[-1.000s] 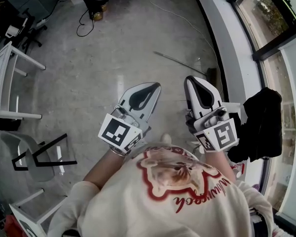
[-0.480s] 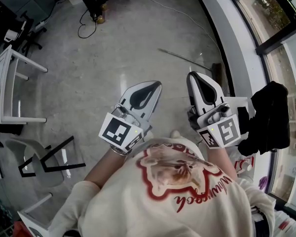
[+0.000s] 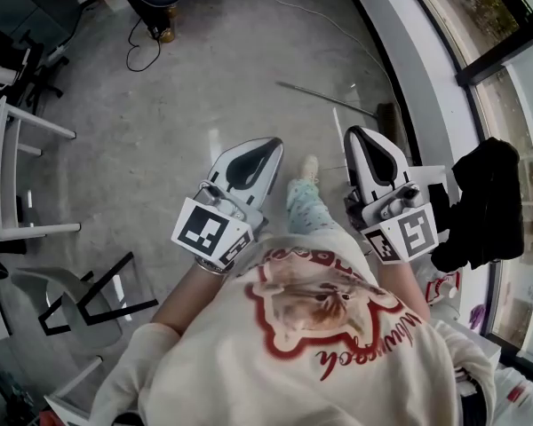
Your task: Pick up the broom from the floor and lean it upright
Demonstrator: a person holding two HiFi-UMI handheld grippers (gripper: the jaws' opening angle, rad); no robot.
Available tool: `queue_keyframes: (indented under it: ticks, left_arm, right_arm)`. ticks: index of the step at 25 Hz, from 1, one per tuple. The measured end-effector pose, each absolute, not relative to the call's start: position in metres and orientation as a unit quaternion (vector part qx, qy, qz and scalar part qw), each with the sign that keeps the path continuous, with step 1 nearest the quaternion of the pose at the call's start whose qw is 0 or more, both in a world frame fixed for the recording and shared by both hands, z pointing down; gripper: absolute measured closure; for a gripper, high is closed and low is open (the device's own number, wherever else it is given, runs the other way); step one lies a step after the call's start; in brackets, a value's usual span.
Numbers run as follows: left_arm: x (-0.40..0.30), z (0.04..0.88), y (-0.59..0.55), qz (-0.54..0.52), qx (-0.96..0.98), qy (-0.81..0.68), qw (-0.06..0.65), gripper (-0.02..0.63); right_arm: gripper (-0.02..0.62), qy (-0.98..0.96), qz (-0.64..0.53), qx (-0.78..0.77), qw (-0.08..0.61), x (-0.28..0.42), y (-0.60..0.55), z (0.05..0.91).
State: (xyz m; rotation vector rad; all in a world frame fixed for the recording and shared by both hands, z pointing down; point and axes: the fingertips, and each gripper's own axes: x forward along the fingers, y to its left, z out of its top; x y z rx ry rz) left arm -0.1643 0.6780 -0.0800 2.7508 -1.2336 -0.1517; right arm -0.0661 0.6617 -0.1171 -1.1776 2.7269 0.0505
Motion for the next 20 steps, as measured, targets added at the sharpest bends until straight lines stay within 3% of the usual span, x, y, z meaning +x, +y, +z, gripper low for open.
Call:
queue_keyframes:
  ticks: [11, 20]
  left_arm:
    - [-0.178, -0.073, 0.512, -0.038, 0.891, -0.45, 0.043, 0.586]
    - [-0.142, -0.089, 0.325, -0.059, 0.89, -0.452, 0.029, 0.586]
  right_arm:
    - [0.571, 0.936, 0.018, -0.337, 0.095, -0.089, 0.489, -0.106]
    - [0.571, 0.939, 0.021, -0.331, 0.092, -0.048, 0.307, -0.121]
